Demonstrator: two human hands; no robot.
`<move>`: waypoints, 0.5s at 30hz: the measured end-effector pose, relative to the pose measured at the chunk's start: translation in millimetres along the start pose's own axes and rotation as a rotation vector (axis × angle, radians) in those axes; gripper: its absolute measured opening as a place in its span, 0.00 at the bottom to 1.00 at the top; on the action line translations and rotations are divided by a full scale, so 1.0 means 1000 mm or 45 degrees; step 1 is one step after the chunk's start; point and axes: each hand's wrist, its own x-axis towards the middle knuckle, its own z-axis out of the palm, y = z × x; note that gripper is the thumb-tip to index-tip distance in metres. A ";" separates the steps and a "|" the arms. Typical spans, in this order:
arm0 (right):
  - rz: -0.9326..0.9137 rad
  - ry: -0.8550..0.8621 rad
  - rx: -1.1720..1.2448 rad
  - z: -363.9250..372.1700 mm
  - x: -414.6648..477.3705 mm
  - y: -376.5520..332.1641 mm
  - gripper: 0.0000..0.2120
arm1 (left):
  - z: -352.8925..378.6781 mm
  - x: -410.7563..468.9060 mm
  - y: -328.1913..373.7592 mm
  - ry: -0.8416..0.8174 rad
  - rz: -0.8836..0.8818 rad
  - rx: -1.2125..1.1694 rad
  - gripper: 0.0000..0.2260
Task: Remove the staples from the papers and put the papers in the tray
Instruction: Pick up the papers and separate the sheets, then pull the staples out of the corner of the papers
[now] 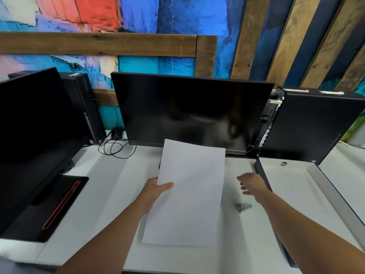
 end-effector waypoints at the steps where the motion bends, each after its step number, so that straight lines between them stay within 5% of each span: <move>1: 0.036 0.002 -0.197 0.000 0.004 0.009 0.07 | 0.001 0.000 -0.001 0.007 -0.003 -0.004 0.10; 5: 0.015 -0.036 -0.748 0.007 0.005 0.033 0.10 | 0.007 -0.001 -0.004 0.030 -0.017 -0.034 0.10; 15: 0.133 -0.030 -0.776 0.025 0.005 0.051 0.07 | 0.018 -0.002 -0.008 0.015 -0.030 -0.109 0.07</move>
